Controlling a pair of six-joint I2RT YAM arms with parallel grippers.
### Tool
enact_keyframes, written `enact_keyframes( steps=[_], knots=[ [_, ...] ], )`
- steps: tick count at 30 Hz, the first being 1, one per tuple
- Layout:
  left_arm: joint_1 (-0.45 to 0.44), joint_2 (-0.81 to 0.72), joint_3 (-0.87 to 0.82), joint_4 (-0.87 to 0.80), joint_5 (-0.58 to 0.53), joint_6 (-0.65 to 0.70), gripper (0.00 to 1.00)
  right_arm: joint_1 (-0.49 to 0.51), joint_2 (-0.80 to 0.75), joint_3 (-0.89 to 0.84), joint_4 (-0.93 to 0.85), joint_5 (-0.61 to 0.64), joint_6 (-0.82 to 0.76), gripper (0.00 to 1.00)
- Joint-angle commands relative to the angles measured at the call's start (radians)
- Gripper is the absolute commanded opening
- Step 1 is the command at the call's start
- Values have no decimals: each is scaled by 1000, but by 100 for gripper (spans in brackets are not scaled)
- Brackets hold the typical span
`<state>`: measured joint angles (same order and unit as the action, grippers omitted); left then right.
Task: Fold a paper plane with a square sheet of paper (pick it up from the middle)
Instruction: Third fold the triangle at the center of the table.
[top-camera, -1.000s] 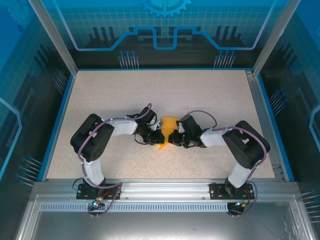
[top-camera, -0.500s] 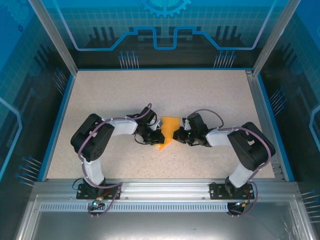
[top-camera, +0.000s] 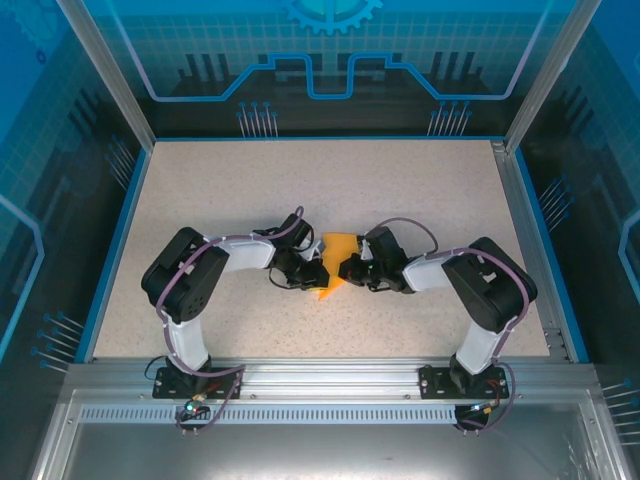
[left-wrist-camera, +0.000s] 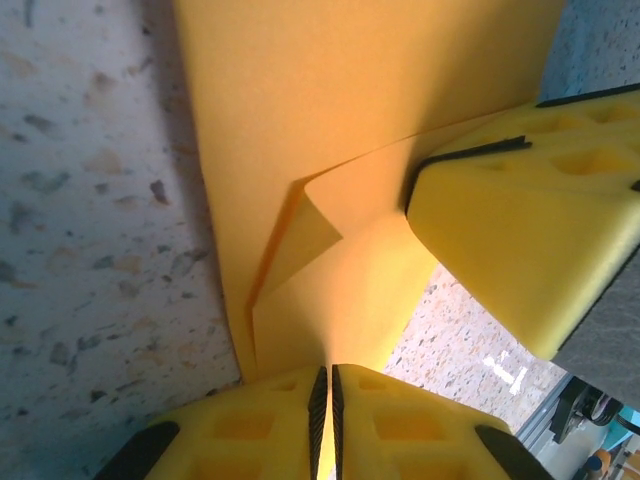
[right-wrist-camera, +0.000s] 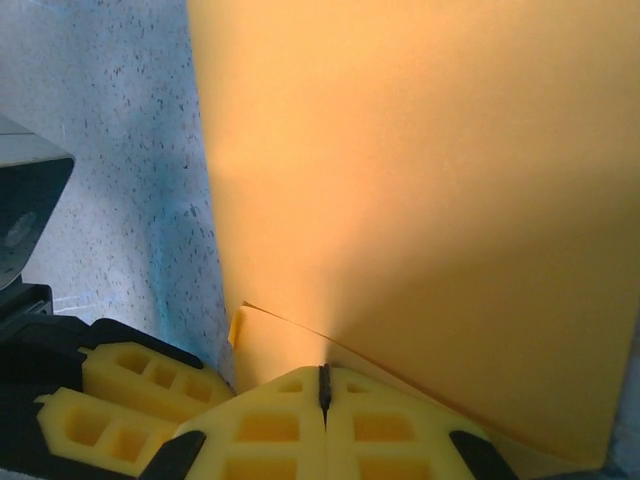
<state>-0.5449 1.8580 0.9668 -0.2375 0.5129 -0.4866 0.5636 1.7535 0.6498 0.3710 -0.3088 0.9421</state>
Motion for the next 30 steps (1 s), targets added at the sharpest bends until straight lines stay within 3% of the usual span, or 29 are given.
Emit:
enact_keyframes(
  steps=[1, 11, 18, 21, 26, 30],
  knots=[
    [6, 49, -28, -62, -72, 39, 15, -75, 17, -53, -13, 67, -31, 2],
    [6, 43, -33, -60, -77, 49, 15, -211, -10, -124, 126, 16, -48, 3],
    [4, 18, -16, -49, -50, 47, 17, -196, -259, -126, -30, 100, -101, 12],
    [2, 2, 5, -56, -48, 43, 19, -180, -419, -105, -231, 218, -141, 24],
    [-1, -35, 44, -70, -72, 35, 24, -178, -664, -110, -428, 332, -202, 53],
    [-2, -53, 63, -76, -86, 25, 28, -186, -749, -71, -586, 385, -257, 69]
  ],
)
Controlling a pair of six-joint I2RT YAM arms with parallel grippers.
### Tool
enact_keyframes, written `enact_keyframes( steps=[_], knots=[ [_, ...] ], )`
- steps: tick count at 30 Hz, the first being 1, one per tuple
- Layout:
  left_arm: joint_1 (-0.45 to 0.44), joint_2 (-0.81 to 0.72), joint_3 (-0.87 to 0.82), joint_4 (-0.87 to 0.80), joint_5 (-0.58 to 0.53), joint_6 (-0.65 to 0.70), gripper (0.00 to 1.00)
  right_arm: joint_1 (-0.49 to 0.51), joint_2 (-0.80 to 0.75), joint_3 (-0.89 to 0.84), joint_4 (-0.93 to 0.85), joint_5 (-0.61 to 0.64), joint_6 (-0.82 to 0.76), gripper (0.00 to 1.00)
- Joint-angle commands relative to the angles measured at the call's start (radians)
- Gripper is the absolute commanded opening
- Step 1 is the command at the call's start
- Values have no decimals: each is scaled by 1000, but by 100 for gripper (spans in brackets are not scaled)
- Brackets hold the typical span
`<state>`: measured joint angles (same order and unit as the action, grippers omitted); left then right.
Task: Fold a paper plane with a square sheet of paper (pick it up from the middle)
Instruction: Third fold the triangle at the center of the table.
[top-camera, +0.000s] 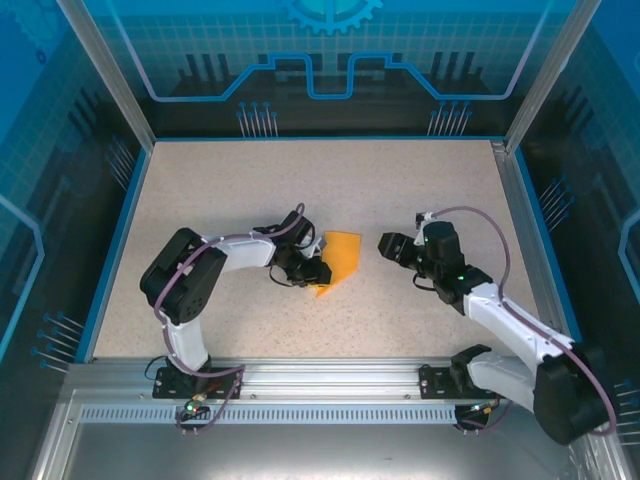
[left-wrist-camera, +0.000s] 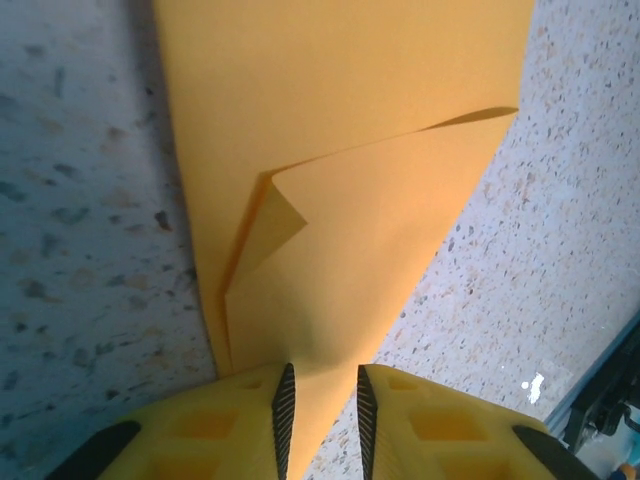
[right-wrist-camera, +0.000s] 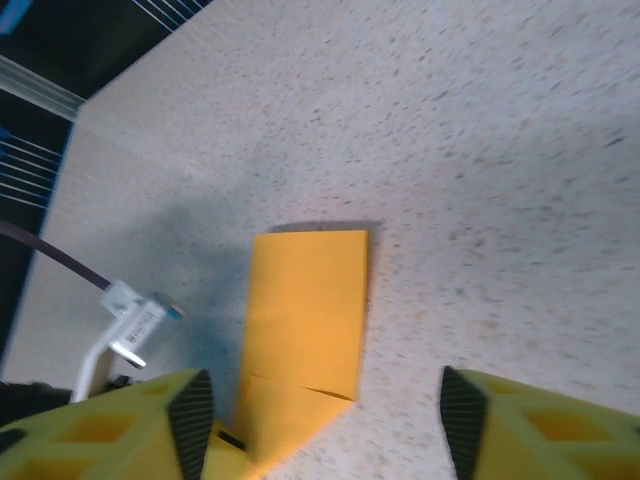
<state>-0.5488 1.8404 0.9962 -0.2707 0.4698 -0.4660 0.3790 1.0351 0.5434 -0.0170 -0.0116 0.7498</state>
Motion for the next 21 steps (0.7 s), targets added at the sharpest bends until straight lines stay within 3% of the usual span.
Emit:
enact_keyframes(
  steps=[1, 2, 5, 9, 12, 14, 21],
  knots=[
    [1, -40, 39, -48, -46, 3, 29, -3, -33, 47, -232, 107, -63, 73],
    [2, -46, 43, -51, -52, 0, 30, -3, -23, 56, -253, 121, -63, 86],
    [3, -64, 49, -53, -70, -12, 32, -2, 55, 99, -316, 165, -51, 99],
    [1, -79, 68, -45, -80, -39, 32, -11, 212, 202, -450, 122, -21, 94],
    [-1, -90, 89, -38, -89, -65, 32, -10, 306, 202, -367, 19, 5, 84],
    [-2, -88, 102, -29, -82, -85, 32, 1, 338, 178, -248, -87, 13, 83],
    [-26, -44, 158, -42, -82, -94, 31, 53, 420, 174, -80, -199, 70, 82]
  ],
)
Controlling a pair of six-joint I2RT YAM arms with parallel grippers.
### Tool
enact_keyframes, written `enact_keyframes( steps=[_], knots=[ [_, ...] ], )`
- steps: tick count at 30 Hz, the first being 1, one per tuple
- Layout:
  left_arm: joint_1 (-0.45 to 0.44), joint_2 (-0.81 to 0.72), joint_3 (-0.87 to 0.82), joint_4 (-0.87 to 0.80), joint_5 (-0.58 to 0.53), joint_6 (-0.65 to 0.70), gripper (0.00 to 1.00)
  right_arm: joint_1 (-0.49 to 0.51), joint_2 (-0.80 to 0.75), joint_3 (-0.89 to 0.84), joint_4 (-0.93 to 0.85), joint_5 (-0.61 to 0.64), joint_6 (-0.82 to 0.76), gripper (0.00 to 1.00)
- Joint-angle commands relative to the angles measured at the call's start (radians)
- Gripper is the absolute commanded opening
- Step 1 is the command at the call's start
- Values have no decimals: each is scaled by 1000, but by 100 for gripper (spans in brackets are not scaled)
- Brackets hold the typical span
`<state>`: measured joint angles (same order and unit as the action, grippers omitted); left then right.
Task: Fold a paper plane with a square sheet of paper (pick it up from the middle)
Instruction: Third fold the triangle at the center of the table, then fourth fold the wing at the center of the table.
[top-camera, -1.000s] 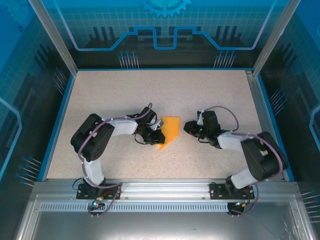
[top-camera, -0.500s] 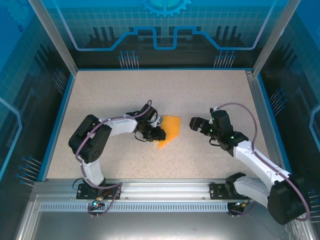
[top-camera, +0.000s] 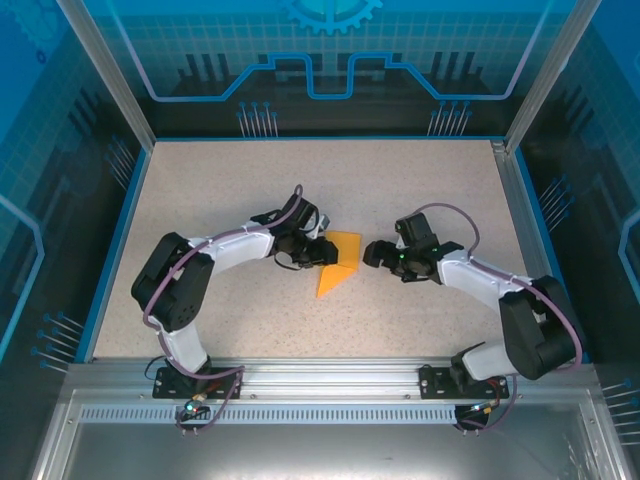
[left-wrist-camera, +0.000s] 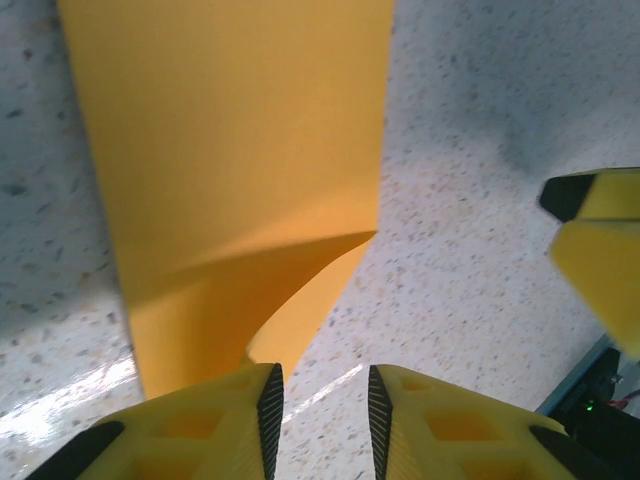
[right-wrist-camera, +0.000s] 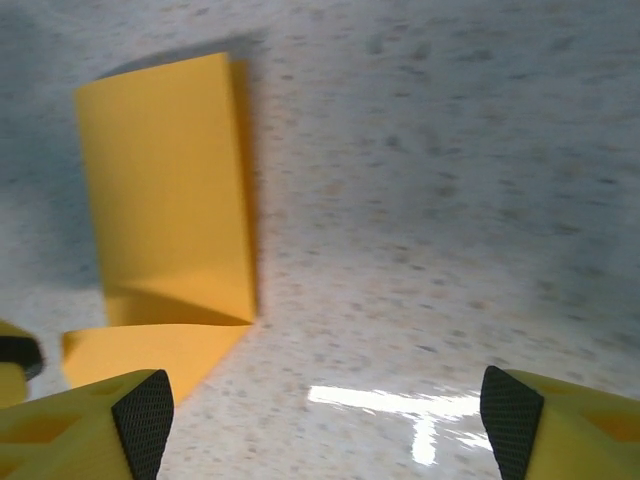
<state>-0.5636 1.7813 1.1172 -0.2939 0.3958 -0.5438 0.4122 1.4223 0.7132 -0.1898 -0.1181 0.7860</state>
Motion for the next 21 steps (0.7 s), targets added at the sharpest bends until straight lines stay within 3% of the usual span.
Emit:
enact_keyframes(
  steps=[1, 6, 14, 21],
  knots=[
    [-15, 24, 40, -18, -14, -16, 30, 23, 51, 11, 99, -105, 37, 82],
    [-20, 37, 48, -35, -41, -14, 28, 38, 110, 28, 136, -142, 52, 74],
    [-28, -101, -5, -44, -39, -6, 33, 59, 168, 48, 161, -155, 68, 70],
    [-42, -44, -39, -3, 40, -7, 25, 62, 209, 48, 223, -186, 100, 67]
  ],
)
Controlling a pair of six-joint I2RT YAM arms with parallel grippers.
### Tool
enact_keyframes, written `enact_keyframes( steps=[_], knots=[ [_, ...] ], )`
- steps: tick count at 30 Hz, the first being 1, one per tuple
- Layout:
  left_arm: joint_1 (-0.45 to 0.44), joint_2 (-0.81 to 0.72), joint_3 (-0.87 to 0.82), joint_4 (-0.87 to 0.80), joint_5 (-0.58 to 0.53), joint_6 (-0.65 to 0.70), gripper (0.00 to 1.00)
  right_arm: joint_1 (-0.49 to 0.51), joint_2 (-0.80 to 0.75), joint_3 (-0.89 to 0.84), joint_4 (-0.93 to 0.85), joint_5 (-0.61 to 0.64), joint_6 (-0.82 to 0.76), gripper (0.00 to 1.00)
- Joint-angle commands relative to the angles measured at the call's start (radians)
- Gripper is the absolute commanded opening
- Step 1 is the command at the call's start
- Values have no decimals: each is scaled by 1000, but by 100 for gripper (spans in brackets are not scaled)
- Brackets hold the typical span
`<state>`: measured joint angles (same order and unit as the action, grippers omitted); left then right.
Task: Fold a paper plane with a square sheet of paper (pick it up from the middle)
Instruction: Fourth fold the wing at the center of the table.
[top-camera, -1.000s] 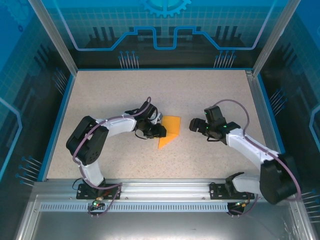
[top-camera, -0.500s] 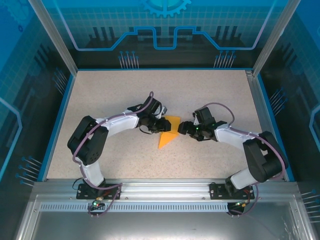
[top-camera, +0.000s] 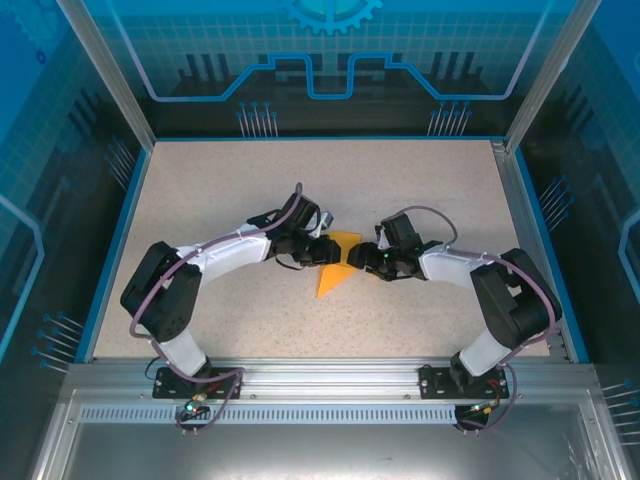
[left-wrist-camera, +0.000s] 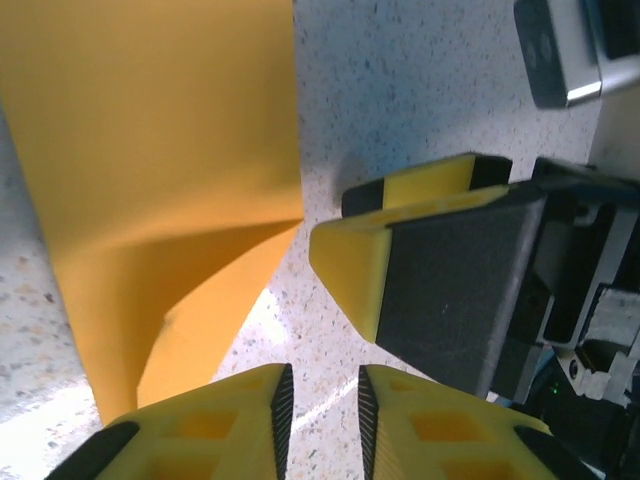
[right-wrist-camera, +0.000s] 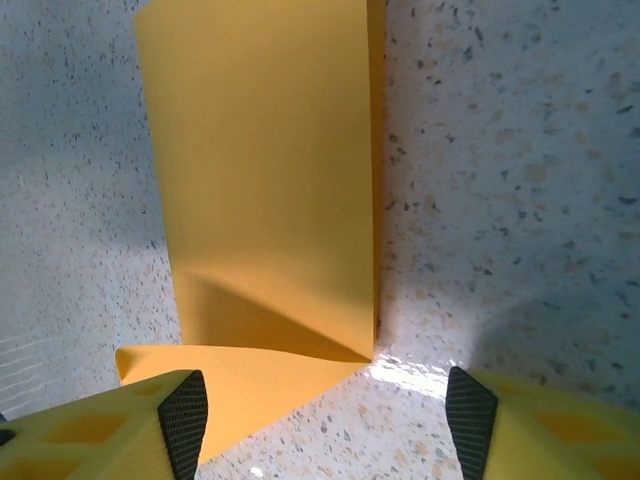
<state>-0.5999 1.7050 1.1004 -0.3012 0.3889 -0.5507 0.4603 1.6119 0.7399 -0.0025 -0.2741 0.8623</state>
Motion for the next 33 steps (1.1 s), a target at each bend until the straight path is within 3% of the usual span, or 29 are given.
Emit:
enact_keyframes(
  steps=[1, 14, 28, 33],
  knots=[
    [-8, 44, -18, 6, 46, -1, 24, 15, 26, 22, 36, -29, 25, 67],
    [-2, 154, 22, -28, -100, 20, 19, 17, 63, 18, 55, -41, 40, 64],
    [3, 182, -20, 1, -105, 10, 17, 19, 103, 29, 147, -96, 100, 57],
    [2, 156, -40, 24, -100, 2, 18, 21, 70, 26, 128, -63, 113, 57]
  ],
)
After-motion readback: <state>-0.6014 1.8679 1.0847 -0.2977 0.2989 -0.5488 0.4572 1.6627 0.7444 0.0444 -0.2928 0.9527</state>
